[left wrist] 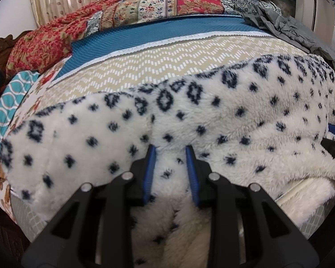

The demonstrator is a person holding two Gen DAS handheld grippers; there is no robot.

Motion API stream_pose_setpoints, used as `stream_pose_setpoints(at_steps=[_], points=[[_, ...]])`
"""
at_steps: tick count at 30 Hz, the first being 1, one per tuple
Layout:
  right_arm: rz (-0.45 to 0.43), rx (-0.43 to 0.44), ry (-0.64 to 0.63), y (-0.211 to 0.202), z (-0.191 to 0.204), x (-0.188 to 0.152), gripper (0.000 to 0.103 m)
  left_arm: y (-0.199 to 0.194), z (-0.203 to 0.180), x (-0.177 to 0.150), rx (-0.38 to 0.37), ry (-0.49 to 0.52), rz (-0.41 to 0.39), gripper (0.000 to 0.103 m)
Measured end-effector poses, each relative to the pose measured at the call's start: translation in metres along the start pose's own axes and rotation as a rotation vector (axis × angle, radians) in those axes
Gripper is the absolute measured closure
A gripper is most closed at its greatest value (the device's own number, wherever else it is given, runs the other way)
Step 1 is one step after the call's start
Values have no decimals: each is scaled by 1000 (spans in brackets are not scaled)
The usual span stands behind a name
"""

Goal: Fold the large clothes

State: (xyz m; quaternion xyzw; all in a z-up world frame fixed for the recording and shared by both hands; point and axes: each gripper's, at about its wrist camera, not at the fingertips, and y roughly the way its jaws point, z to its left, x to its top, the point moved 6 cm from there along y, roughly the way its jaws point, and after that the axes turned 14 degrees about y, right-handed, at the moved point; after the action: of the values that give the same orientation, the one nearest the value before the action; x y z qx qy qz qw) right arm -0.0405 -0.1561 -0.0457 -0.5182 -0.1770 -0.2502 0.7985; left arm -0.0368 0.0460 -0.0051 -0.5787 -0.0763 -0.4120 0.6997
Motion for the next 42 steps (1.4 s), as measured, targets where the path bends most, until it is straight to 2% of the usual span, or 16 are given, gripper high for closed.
stream_pose_setpoints(at_steps=[6,9,12,13,15,17,21,24,26,28,38,42], points=[[-3,-7,-11,-10,4,3,27,-10,6,3,-30,-12,-6,75],[-5,2,0,-23,4,5,26,-26,17,3,-57,-61,-17,68],[-23,19,35,-41,1,3,22,-46,25,-2,-60,-113,-35,51],[-32,20,39,-47,0,2,19,-54,26,-5,-57,-128,-48,42],[-53,8,39,-59,-1,1,13,-67,28,-11,-63,-150,-72,36],[-65,4,38,-67,-3,0,10,-71,28,-19,-68,-163,-56,30],[-53,-19,80,-69,-18,-4,10,-62,26,-35,-66,-199,19,27],[32,-72,158,-48,-43,-12,10,-53,18,-43,-70,-191,57,22],[99,-45,249,-32,-60,-19,10,-44,13,-46,-67,-173,92,19],[69,9,296,-32,-67,-19,10,-32,8,-52,-65,-149,135,17],[59,-92,121,-21,-48,-23,0,-16,9,-53,-60,-147,157,11],[57,-95,118,-20,-47,-25,-1,-16,8,-54,-60,-145,158,11]])
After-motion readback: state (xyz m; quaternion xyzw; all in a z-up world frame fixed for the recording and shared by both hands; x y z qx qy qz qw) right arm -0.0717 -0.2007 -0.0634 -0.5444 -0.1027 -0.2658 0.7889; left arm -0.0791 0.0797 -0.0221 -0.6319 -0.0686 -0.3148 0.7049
